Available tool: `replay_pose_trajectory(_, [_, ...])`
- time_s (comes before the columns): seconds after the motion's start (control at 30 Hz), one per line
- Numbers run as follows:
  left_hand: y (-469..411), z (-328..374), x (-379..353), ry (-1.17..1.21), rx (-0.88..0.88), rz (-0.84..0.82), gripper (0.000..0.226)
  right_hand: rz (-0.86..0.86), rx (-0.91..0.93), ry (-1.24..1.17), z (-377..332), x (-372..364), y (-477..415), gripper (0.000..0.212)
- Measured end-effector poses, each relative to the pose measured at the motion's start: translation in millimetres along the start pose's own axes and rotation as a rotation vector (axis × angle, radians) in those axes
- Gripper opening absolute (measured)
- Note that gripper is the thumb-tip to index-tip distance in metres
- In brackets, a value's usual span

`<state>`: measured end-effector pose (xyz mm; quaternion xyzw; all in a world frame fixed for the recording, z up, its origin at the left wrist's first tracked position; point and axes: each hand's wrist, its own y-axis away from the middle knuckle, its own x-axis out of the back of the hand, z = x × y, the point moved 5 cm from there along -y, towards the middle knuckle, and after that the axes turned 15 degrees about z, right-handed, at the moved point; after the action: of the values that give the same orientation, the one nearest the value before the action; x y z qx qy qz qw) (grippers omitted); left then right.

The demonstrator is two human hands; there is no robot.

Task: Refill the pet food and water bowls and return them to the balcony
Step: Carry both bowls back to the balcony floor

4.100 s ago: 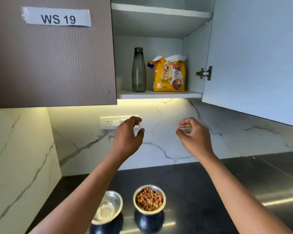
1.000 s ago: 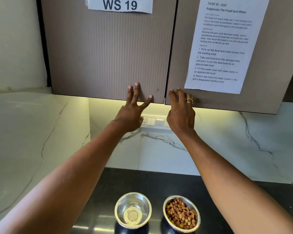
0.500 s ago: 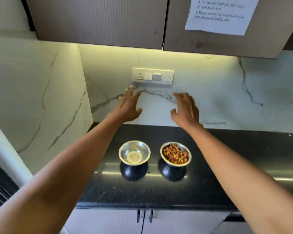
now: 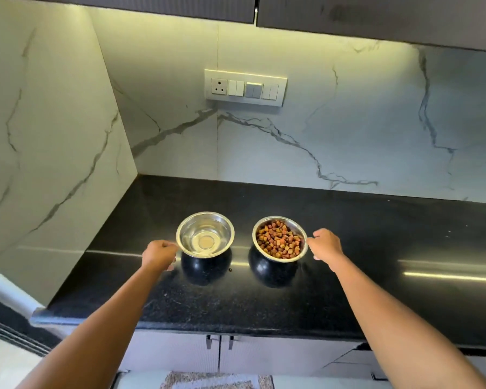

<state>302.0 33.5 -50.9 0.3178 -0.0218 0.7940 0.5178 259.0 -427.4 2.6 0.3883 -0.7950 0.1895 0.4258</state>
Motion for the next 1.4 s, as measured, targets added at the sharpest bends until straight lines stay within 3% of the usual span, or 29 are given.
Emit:
replay_pose_trajectory(0.17, [13.3, 3.0, -27.0, 0.233, 0.212, -0.09, 0.016, -0.131, -0.098, -0.1, 11.6, -30.0, -25.2, 0.023])
replay_pose_trajectory(0.33, [13.1, 10.7, -42.3, 0.313, 0.281, -0.107, 0.015, -0.234, -0.141, -0.2, 15.2, -47.1, -37.7, 0.016])
replay_pose_trajectory(0.5, [3.0, 14.4, -46.0, 0.287, 0.258, -0.024, 0.015, -0.306, -0.164, -0.252, 17.8, -52.8, -40.8, 0.012])
replay_pose_trajectory(0.97, [18.1, 3.3, -40.4, 0.245, 0.171, 0.173, 0.03, -0.253, -0.031, -0.248, 5.5, -52.4, -46.1, 0.022])
replay_pose_trajectory(1.4, [70.7, -16.6, 27.8, 0.243, 0.21, 0.366, 0.025, -0.363, 0.183, -0.2, -58.5, -71.1, -18.0, 0.027])
